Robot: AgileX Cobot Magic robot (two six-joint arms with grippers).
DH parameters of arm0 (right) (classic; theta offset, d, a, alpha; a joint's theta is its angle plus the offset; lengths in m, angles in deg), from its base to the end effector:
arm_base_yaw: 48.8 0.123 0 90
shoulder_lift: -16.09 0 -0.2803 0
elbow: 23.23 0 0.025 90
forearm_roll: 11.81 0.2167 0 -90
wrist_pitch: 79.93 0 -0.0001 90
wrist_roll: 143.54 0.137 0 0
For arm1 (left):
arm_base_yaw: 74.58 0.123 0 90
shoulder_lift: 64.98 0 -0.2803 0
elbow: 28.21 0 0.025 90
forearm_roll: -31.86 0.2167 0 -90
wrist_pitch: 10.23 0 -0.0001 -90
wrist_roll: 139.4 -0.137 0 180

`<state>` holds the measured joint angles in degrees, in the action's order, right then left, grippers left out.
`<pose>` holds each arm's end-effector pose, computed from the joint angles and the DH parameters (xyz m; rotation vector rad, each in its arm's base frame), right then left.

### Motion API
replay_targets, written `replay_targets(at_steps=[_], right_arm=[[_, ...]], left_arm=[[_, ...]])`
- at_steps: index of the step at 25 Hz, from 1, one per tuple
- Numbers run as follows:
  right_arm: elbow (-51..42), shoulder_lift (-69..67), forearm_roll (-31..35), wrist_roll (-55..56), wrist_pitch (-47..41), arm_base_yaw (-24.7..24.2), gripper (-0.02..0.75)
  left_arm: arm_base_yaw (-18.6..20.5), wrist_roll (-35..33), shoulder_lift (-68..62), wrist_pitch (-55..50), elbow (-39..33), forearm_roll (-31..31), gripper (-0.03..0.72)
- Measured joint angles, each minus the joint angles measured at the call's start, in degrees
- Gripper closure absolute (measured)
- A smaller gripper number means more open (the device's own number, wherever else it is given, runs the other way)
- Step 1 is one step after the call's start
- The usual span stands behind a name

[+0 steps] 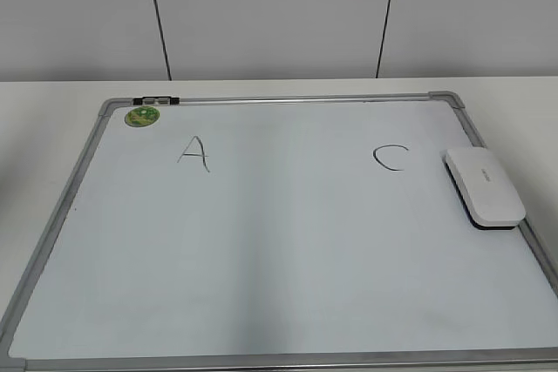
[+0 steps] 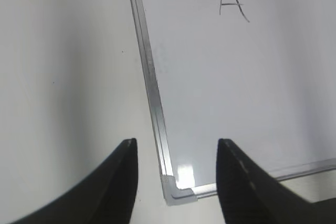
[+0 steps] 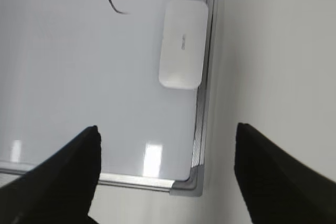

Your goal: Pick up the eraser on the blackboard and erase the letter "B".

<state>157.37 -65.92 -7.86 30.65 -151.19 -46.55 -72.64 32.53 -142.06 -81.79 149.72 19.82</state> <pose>0.2338 0.0181 0.3362 -0.1787 2.6559 0.0739 0.2126 -0.0199 0.3448 0.1206 2.6041 -0.2230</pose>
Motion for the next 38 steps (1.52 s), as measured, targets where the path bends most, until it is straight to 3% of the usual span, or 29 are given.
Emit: replay_targets(at_steps=[12, 21, 31, 38], right_arm=[[-26.21, 25.06, -2.33, 0.0, 2.85, 0.0, 0.15], [-39.94, 42.12, -3.95, 1.1, 4.7, 0.0, 0.15], [-47.53, 50.99, -8.23, 6.75, 5.36, 0.0, 0.15], [-49.7, 51.26, -9.6, 7.96, 6.27, 0.19, 0.151]], left_arm=[[0.0, 2.88, 14.71, -0.03, -17.17, 0.0, 0.328], [0.0, 3.11, 25.45, 0.46, -29.83, 0.91, 0.328], [0.0, 3.19, 41.22, 2.83, -42.99, 2.25, 0.331], [0.0, 3.19, 46.42, 5.22, -43.99, 3.05, 0.331]])
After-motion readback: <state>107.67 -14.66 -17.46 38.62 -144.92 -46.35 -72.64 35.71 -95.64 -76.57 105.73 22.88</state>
